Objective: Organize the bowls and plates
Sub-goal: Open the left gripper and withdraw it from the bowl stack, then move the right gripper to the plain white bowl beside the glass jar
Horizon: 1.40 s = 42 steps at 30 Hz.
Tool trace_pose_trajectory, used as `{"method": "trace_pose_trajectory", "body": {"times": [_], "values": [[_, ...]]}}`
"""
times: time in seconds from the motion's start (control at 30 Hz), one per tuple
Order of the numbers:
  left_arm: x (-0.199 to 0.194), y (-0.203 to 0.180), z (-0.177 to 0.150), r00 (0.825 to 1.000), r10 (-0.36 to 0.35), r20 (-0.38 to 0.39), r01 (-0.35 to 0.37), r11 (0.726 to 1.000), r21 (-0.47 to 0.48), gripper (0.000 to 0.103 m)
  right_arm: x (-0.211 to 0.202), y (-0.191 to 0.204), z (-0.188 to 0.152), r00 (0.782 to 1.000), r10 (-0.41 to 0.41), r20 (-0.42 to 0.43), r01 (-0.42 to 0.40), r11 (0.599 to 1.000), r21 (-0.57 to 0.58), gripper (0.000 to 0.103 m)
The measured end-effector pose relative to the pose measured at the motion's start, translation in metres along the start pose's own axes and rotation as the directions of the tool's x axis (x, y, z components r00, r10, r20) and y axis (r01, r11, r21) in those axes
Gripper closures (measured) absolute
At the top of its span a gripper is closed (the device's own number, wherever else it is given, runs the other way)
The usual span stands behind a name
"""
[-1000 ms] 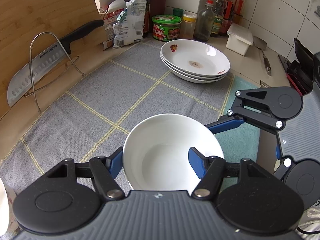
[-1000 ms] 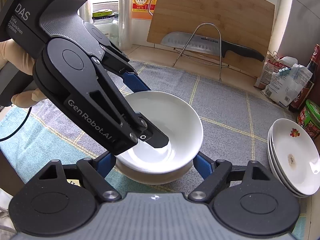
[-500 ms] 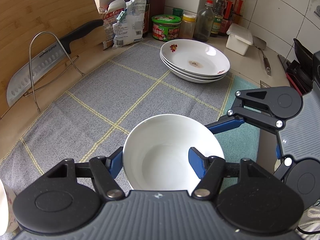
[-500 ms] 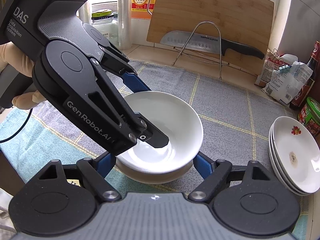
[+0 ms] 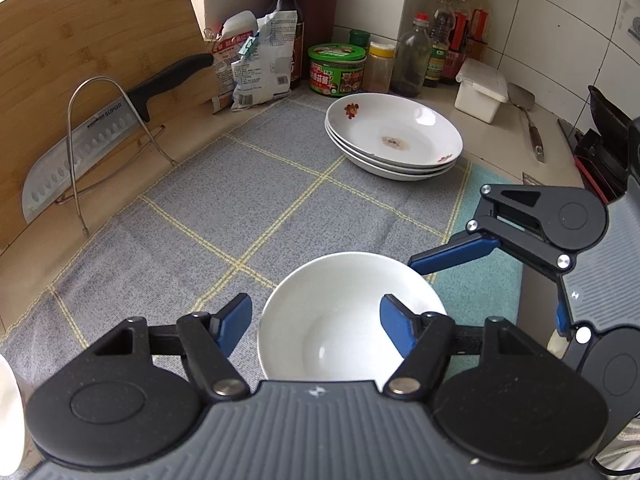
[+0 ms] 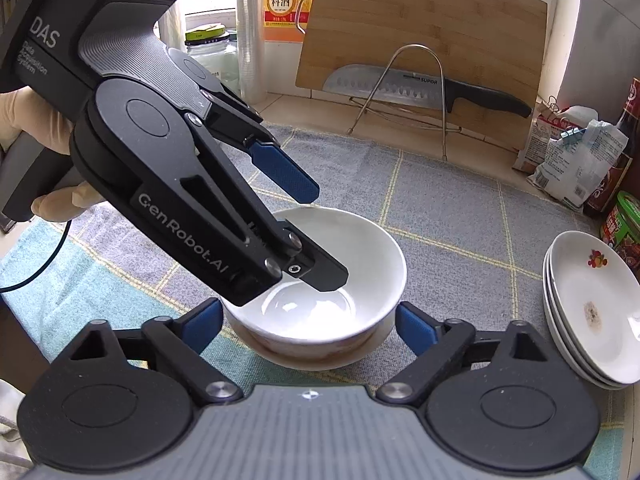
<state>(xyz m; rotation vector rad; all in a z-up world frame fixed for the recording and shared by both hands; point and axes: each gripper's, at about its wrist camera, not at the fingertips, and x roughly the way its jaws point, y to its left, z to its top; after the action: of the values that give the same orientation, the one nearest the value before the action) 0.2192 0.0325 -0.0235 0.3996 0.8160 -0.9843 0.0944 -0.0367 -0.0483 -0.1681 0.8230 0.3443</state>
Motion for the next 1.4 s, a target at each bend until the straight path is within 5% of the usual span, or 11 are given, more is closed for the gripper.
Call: {"method": "trace_pose_trajectory", "body": {"times": [0.23,0.93,1.23,1.4], "values": [[-0.016,0.009,-0.002,0.996,0.064,0.061,-0.062,0.997,-0.033,0.017,-0.008,0.002,-0.001,0.999,0.014,0.033,-0.014,1.0,0.006,0.0],[-0.045,0.023,-0.065,0.971,0.213,0.106,-0.192,0.965,-0.179,0.008,-0.016,0.021,0.004,0.998,0.033,0.061,-0.032,0.999,-0.014,0.0],[-0.059,0.057,-0.104,0.931,0.358,0.069,-0.324,0.9,-0.291,0.007,0.0,0.034,0.03,0.997,0.043,0.062,-0.04,0.998,-0.053,0.0],[-0.066,0.08,-0.124,0.882,0.469,0.039,-0.428,0.833,-0.351,0.007,0.015,0.045,0.055,0.994,0.082,0.066,-0.076,0.993,-0.092,0.0]]}}
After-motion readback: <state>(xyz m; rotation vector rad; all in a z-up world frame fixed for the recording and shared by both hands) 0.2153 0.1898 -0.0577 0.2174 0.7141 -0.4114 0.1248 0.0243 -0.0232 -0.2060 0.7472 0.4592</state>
